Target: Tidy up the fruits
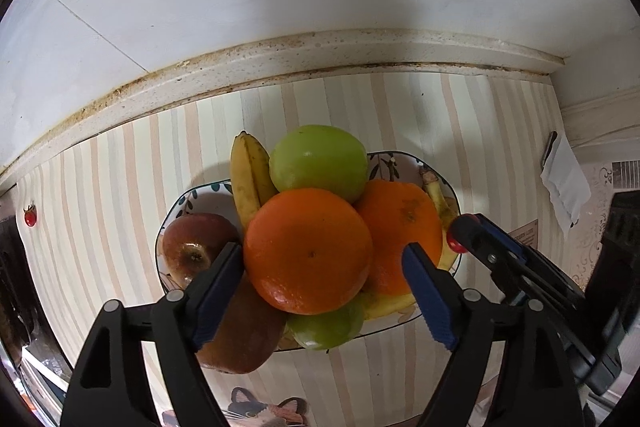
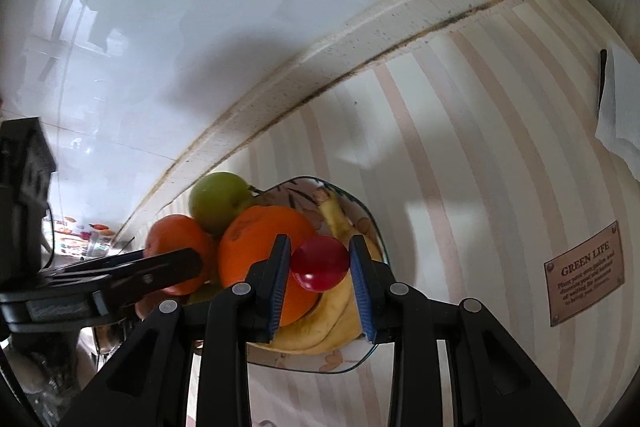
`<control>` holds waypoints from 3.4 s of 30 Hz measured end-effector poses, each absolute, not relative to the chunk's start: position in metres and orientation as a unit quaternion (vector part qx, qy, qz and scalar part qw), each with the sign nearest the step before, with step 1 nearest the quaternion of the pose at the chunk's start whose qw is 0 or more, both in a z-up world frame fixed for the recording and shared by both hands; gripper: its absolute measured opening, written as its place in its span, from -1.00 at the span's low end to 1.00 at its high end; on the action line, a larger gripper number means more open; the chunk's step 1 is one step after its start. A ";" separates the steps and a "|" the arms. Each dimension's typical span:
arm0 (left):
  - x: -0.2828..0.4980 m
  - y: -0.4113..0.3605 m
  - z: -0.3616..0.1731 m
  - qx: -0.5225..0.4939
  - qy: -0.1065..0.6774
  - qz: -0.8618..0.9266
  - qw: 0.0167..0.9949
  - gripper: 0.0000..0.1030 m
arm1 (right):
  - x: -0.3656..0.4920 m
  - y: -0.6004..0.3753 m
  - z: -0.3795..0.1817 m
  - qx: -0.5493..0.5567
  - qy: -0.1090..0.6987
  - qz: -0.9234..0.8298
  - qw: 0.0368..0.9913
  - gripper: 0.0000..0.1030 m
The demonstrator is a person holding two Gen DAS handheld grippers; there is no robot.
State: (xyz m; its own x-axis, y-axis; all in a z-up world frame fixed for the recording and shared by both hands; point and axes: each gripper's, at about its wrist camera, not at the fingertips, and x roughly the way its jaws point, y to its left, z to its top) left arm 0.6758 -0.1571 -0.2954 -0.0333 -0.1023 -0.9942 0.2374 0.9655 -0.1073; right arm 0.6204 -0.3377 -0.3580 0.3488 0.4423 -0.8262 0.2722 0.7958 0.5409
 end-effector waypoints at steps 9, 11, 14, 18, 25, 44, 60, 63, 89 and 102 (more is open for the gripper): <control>0.670 -0.158 -0.293 0.046 0.705 -0.120 0.698 0.73 | 0.621 -0.342 -0.365 0.328 0.577 0.057 0.746 -0.09; 0.669 -0.159 -0.292 0.046 0.704 -0.121 0.699 0.73 | 0.620 -0.343 -0.366 0.328 0.578 0.055 0.745 0.14; 0.668 -0.158 -0.290 0.046 0.701 -0.119 0.702 0.74 | 0.616 -0.346 -0.364 0.329 0.577 0.055 0.745 0.14; 0.665 -0.157 -0.285 0.040 0.698 -0.120 0.705 0.74 | 0.612 -0.352 -0.359 0.332 0.571 0.056 0.749 0.14; 0.662 -0.147 -0.263 0.010 0.670 -0.110 0.734 0.74 | 0.625 -0.372 -0.340 0.342 0.548 0.056 0.761 0.14; 0.541 -0.097 -0.185 -0.010 0.565 -0.057 0.823 0.74 | 0.519 -0.306 -0.216 0.093 0.529 0.026 0.843 0.88; 0.362 -0.039 -0.099 0.013 0.472 -0.088 0.877 0.73 | 0.320 -0.237 -0.096 0.072 0.438 0.000 0.896 0.95; 0.327 -0.028 -0.083 0.020 0.459 -0.088 0.884 0.74 | 0.279 -0.223 -0.077 0.072 0.424 -0.006 0.903 0.95; 0.185 -0.013 -0.026 0.000 0.393 -0.041 0.919 0.74 | 0.131 -0.208 0.002 0.039 0.359 0.017 0.932 0.99; 0.226 -0.015 -0.052 -0.002 0.413 -0.016 0.911 0.74 | 0.191 -0.222 -0.031 0.038 0.384 0.021 0.922 0.99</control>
